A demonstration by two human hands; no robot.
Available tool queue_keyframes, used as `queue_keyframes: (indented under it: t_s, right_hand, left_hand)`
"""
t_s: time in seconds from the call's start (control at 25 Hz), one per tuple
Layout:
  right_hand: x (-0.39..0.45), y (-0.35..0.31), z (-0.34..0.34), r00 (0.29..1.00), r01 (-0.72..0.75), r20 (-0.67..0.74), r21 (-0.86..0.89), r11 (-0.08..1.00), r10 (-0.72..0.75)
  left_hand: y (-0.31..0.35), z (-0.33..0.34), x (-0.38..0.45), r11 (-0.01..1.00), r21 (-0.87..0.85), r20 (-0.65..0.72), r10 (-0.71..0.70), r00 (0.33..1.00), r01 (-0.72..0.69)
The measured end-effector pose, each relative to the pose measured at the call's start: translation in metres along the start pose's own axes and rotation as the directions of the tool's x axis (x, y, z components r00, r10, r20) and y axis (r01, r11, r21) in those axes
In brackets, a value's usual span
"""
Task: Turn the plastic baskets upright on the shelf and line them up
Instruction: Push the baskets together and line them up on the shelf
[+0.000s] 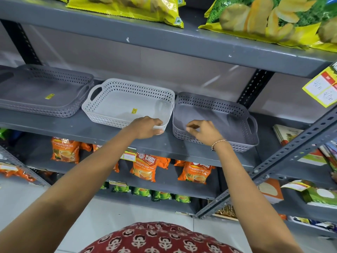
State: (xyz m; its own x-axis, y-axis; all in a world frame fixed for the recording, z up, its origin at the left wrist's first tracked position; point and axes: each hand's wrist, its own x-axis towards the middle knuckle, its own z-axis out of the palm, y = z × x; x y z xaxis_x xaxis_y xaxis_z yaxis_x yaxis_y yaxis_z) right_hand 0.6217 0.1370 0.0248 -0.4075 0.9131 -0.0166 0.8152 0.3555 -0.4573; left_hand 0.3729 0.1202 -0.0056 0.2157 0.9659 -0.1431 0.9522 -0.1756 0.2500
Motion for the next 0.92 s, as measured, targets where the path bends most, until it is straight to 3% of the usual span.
queue_keyframes:
  t_s: [0.16, 0.32, 0.64, 0.76, 0.92]
  right_hand:
    - [0.01, -0.037, 0.005, 0.986, 0.123, -0.111, -0.02, 0.992, -0.124]
    - [0.033, -0.099, 0.045, 0.966, 0.238, -0.107, -0.007, 0.971, -0.237]
    - [0.1, -0.239, 0.146, 0.955, 0.266, -0.143, 0.038, 0.963, -0.258]
    - [0.117, -0.265, 0.162, 0.97, 0.213, -0.123, 0.025, 0.977, -0.208]
    - [0.126, -0.285, 0.173, 0.998, 0.05, 0.037, -0.109, 0.993, -0.047]
  left_hand:
    - [-0.019, -0.006, -0.018, 0.997, -0.078, -0.181, -0.013, 0.983, -0.001]
    - [-0.062, -0.022, -0.04, 0.995, -0.097, -0.284, -0.046, 0.958, 0.02]
    - [-0.238, -0.062, -0.088, 0.993, -0.117, -0.355, -0.022, 0.934, -0.021]
    - [-0.283, -0.066, -0.1, 0.995, -0.087, -0.262, -0.065, 0.963, 0.044]
    - [-0.317, -0.068, -0.108, 0.999, 0.021, -0.082, -0.036, 0.996, 0.038]
